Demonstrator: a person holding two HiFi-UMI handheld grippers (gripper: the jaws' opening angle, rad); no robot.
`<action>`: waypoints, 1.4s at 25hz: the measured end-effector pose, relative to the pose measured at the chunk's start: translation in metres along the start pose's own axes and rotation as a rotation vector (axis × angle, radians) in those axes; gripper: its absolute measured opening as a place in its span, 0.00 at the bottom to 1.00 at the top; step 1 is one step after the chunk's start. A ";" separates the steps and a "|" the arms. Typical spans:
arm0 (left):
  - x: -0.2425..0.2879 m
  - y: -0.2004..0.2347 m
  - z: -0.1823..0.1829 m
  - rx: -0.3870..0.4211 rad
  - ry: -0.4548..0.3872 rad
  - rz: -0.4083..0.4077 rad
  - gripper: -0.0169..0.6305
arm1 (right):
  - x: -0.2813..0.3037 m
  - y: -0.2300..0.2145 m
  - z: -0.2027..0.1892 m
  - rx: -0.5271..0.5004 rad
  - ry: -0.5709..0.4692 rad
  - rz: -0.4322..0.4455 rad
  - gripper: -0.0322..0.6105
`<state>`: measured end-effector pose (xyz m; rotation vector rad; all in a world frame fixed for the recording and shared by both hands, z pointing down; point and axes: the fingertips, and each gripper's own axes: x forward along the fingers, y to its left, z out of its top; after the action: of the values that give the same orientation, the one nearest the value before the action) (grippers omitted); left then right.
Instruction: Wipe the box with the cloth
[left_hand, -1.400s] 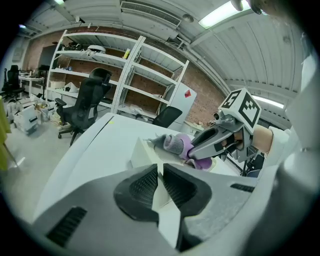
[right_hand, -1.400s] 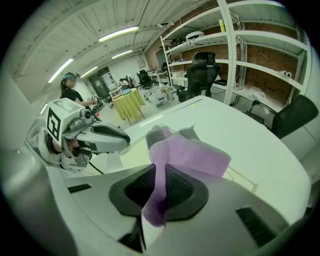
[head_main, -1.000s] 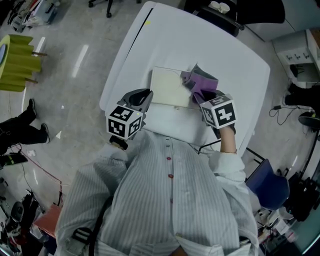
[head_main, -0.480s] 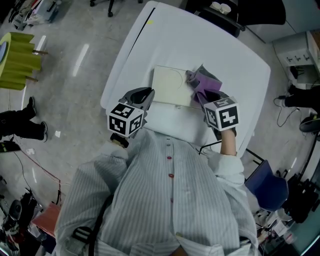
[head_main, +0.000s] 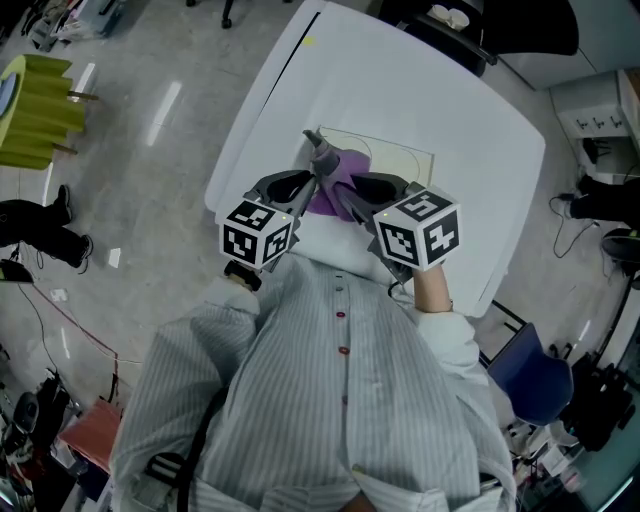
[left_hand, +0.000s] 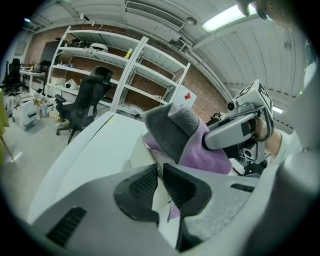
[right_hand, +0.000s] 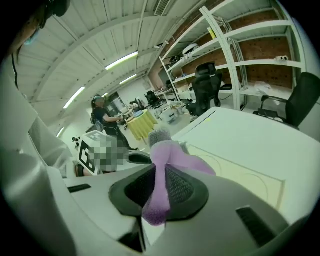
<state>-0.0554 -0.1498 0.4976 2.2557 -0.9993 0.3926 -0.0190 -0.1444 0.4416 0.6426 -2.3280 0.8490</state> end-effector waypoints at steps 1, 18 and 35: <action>0.000 0.000 0.000 -0.001 0.000 -0.001 0.05 | 0.007 0.005 -0.001 0.003 0.006 0.016 0.14; -0.004 0.002 -0.001 -0.004 -0.009 -0.027 0.05 | 0.051 -0.003 -0.026 0.104 0.052 -0.025 0.13; -0.001 0.002 0.002 0.036 0.014 -0.049 0.06 | 0.006 -0.045 -0.055 0.077 0.095 -0.205 0.13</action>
<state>-0.0575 -0.1518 0.4966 2.3015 -0.9343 0.4077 0.0224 -0.1386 0.4990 0.8394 -2.1111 0.8570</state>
